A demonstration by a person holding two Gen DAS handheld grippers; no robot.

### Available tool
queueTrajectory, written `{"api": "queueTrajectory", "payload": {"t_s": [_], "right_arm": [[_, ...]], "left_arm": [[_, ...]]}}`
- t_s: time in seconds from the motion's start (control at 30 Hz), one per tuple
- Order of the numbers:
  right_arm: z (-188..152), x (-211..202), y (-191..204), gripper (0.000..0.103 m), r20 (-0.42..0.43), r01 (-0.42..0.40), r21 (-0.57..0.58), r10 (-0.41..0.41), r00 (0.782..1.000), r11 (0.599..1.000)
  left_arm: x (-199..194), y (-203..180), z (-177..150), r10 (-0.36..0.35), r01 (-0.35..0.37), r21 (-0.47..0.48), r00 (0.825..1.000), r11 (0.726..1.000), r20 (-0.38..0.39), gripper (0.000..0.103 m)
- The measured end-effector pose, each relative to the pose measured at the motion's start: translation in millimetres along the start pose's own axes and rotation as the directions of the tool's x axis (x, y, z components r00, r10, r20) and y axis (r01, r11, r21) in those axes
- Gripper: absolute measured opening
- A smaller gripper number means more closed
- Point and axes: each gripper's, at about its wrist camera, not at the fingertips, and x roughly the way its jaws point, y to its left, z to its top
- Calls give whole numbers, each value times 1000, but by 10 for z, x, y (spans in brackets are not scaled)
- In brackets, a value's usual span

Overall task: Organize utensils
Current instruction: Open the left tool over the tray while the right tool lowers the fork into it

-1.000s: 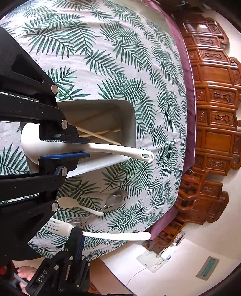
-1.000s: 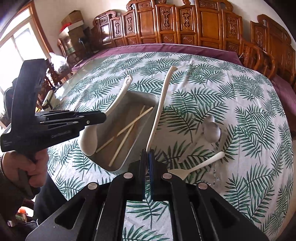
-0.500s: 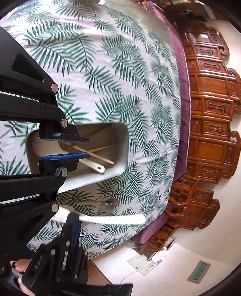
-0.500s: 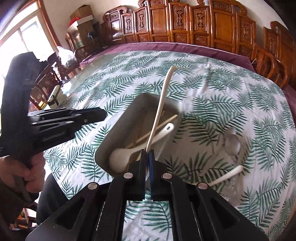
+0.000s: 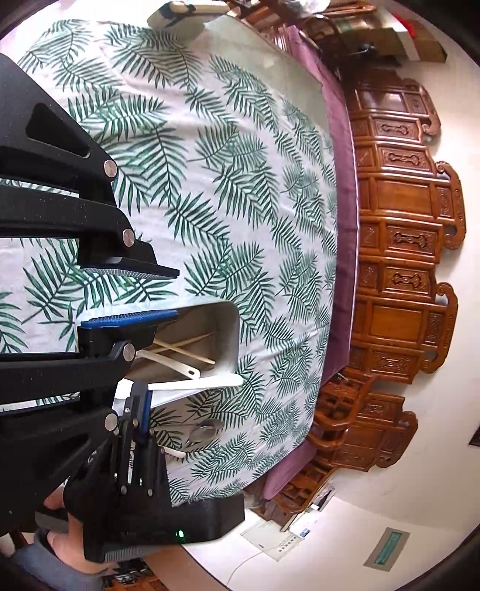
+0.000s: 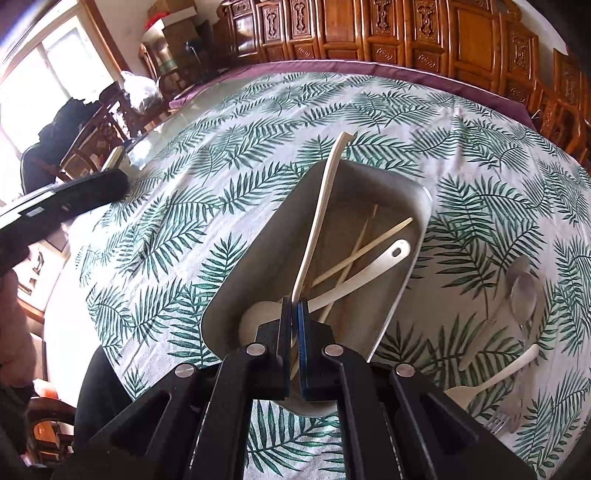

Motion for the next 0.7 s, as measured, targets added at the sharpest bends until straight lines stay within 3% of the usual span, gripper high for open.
{"api": "queueTrajectory", "payload": {"t_s": [0.5, 0.7], "right_arm": [[-19, -1, -46, 5, 6, 12, 12, -13, 1000, 1000], [-104, -232, -183, 5, 45, 27, 34, -28, 999, 999]], "left_arm": [[-148, -101, -4, 10, -11, 31, 1000, 999, 25, 17], [-163, -204, -14, 12, -14, 49, 1000, 999, 24, 23]]}}
